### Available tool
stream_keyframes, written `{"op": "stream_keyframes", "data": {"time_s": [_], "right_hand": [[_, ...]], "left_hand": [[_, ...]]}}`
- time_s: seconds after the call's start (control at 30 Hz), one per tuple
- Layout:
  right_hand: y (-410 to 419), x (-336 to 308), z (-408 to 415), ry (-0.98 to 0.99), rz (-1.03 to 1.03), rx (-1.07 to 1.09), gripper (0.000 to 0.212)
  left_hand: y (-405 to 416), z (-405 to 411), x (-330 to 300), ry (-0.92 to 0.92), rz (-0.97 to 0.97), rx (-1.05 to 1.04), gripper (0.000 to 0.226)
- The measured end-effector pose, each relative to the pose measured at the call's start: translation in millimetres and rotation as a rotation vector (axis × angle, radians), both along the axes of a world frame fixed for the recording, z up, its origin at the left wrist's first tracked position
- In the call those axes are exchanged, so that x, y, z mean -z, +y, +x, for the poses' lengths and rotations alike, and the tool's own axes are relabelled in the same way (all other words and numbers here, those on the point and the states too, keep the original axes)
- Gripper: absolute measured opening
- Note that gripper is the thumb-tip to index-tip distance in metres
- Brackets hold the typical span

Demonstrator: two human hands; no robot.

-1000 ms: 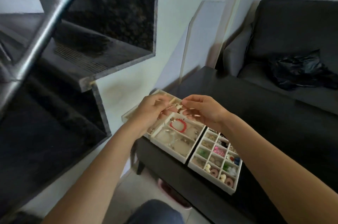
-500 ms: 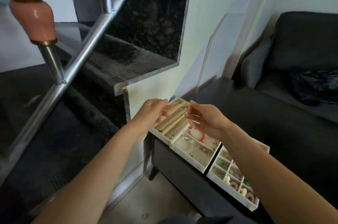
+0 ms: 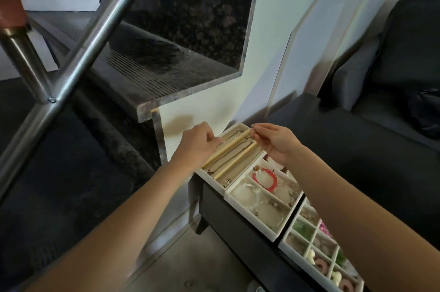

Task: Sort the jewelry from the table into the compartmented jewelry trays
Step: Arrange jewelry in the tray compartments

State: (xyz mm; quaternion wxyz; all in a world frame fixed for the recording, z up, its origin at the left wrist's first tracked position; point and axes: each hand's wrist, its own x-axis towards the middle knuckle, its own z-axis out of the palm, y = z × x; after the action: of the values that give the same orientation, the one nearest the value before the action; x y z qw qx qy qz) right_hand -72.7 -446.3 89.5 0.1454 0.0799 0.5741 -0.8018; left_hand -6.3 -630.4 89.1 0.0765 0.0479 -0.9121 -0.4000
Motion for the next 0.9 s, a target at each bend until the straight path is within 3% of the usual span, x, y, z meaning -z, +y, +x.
{"op": "stream_keyframes", "data": {"time_s": [0.13, 0.4, 0.5, 0.73, 0.9], "right_hand": [[-7.4, 9.4, -23.0, 0.057, 0.21, -0.035, 0.017], [-16.7, 38.6, -72.2, 0.247, 0.766, -0.046, 0.01], [-17.4, 43.0, -84.3, 0.273, 0.85, -0.091, 0.002], [-23.4, 54.8, -108.7, 0.413, 1.02, -0.131, 0.016], [-28.5, 65.6, -124.5, 0.497, 1.194, -0.255, 0.004]], "left_hand": [[0.2, -13.5, 14.0, -0.012, -0.25, 0.008, 0.011], [5.0, -33.4, 36.5, -0.06, -0.496, 0.062, 0.035], [3.9, -38.8, 44.4, -0.078, -0.549, 0.076, 0.037], [13.7, -48.8, 44.7, -0.13, -0.682, 0.057, 0.036], [10.0, -55.0, 52.0, -0.18, -0.687, 0.08, 0.034]]}}
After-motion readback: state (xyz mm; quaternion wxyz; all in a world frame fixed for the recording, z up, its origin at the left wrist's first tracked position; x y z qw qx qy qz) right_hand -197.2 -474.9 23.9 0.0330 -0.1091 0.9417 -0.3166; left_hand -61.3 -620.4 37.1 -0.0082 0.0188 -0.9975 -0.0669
